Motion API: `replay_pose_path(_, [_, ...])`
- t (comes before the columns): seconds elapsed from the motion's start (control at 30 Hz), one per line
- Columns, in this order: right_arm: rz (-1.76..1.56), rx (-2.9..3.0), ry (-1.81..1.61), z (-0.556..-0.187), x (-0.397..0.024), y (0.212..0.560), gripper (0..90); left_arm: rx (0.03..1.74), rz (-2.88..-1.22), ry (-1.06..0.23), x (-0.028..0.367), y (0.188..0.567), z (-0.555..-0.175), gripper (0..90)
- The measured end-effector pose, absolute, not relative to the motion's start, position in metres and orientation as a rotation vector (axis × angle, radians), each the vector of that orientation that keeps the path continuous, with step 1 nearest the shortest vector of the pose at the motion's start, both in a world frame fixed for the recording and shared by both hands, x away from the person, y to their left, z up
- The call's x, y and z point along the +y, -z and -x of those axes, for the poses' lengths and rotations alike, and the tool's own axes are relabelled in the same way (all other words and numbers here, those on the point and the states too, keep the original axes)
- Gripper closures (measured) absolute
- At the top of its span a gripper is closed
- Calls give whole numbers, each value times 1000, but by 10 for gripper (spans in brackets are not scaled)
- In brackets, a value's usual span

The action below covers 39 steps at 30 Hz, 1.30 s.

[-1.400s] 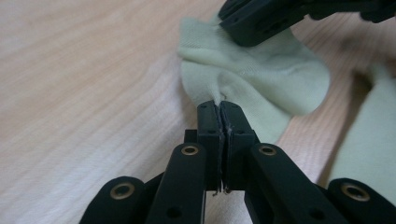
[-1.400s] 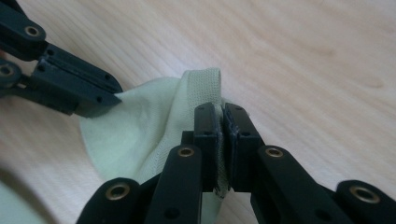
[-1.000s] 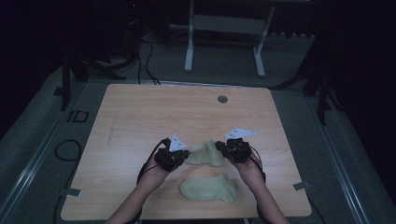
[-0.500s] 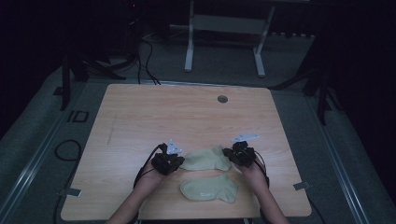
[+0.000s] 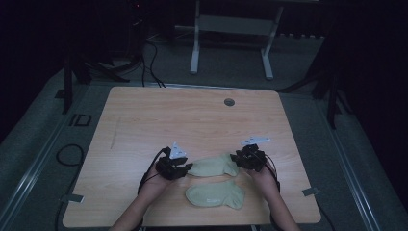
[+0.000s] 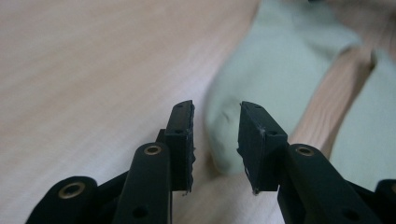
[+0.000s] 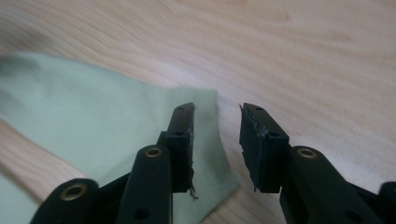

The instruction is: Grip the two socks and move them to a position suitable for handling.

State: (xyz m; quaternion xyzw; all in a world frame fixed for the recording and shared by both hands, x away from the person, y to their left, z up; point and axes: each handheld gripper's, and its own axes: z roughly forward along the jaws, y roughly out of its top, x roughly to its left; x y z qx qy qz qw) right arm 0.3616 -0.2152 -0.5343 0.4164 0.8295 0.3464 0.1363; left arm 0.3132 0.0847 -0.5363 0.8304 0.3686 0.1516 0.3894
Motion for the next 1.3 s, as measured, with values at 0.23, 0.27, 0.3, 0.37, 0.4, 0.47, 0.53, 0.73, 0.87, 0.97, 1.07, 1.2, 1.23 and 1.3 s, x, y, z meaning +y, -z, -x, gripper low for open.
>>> replay_pose_path(0.23, [-1087, 2452, -1016, -350, -197, 530, 717, 882, -2171, -375, 66, 540, -314, 817])
replay_pose_path(0.27, [-1078, 2457, -999, -350, -195, 533, 727, 875, -2196, -366, 63, 543, -314, 841])
replay_pose_path(0.3, [-1076, 2464, -987, -349, -194, 535, 728, 876, -2213, -371, 60, 547, -314, 842])
replay_pose_path(0.37, [-1076, 2481, -954, -349, -193, 543, 717, 884, -2231, -335, 58, 554, -317, 842])
replay_pose_path(0.4, [-1071, 2485, -940, -349, -193, 545, 697, 893, -2239, -330, 58, 558, -318, 842])
replay_pose_path(0.47, [-1066, 2496, -909, -347, -194, 552, 641, 898, -2235, -318, 58, 562, -319, 841])
replay_pose_path(0.53, [-1042, 2489, -921, -345, -196, 556, 582, 894, -2227, -322, 59, 562, -319, 811])
replay_pose_path(0.73, [-995, 2483, -911, -341, -197, 557, 507, 866, -2232, -360, 59, 564, -319, 639])
replay_pose_path(0.87, [-999, 2481, -947, -339, -202, 559, 506, 856, -2229, -363, 60, 565, -319, 640])
replay_pose_path(0.97, [-1003, 2475, -968, -337, -206, 560, 501, 863, -2223, -367, 59, 565, -319, 640])
replay_pose_path(1.07, [-1005, 2483, -963, -338, -205, 559, 486, 863, -2226, -364, 58, 564, -320, 639])
replay_pose_path(1.2, [-1010, 2502, -944, -341, -201, 555, 466, 862, -2215, -336, 57, 561, -319, 614])
replay_pose_path(1.23, [-1010, 2502, -944, -341, -201, 555, 466, 862, -2215, -336, 57, 561, -319, 608])
replay_pose_path(1.3, [-1027, 2505, -984, -341, -201, 548, 442, 847, -2208, -325, 57, 555, -315, 601])
